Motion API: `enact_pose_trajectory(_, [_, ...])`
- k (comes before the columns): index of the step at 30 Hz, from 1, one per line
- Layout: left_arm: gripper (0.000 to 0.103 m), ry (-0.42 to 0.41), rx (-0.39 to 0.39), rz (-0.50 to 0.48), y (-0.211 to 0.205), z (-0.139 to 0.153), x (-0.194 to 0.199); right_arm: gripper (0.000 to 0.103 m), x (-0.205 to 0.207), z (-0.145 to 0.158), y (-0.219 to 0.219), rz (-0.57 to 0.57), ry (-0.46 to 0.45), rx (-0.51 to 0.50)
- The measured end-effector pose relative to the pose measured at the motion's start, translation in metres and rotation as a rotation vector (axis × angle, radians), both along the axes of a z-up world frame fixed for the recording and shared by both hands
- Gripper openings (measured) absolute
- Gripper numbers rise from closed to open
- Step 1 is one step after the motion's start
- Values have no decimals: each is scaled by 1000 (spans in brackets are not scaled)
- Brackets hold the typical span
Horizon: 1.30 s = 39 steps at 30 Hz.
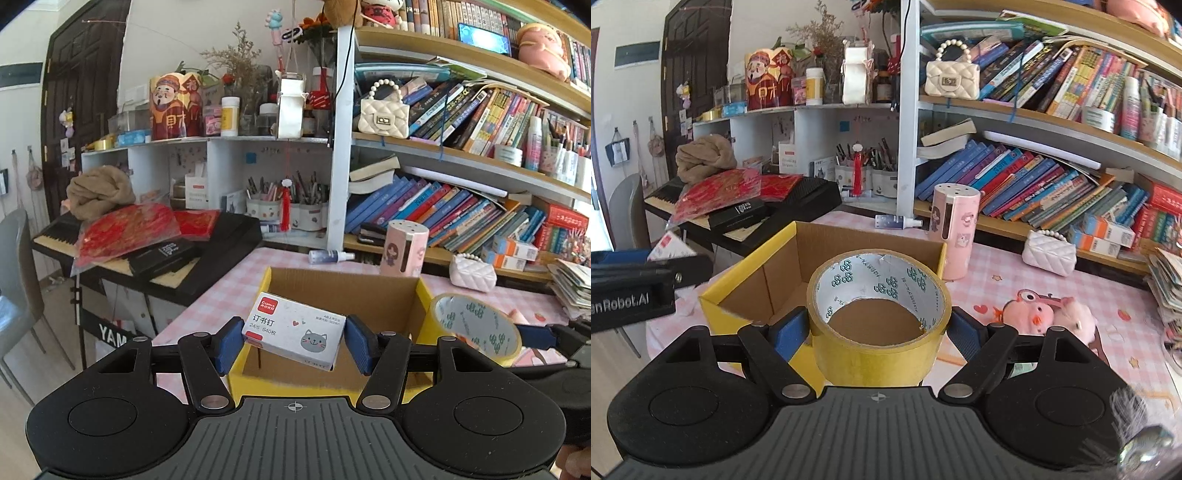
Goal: Organize objects
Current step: 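Carry the tape roll and staples box toward the yellow cardboard box with both tools, then lower both held items into the cardboard box and open both tools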
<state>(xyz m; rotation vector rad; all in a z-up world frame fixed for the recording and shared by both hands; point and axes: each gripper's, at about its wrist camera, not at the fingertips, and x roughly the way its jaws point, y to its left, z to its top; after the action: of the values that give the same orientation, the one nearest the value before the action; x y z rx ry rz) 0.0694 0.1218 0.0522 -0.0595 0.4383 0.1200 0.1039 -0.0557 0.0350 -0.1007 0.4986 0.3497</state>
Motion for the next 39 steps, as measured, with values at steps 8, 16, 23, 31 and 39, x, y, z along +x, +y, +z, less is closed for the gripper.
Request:
enact_pose_trajectory(8, [58, 25, 14, 11, -5, -6, 46, 79, 44, -13, 11, 64, 15, -66])
enact_pose_trajectory(16, [58, 83, 30, 11, -10, -21, 79, 79, 74, -30, 22, 141, 50, -132])
enact_pose_trajectory(23, [58, 147, 37, 16, -11, -38, 96, 80, 89, -44, 30, 202, 84, -174])
enact_pose_trajectory(31, [58, 209, 56, 5, -13, -55, 112, 80, 103, -59, 33, 249, 131, -224])
enact_pose_trajectory(39, [58, 276, 77, -6, -15, -72, 123, 80, 113, -63, 35, 298, 144, -237])
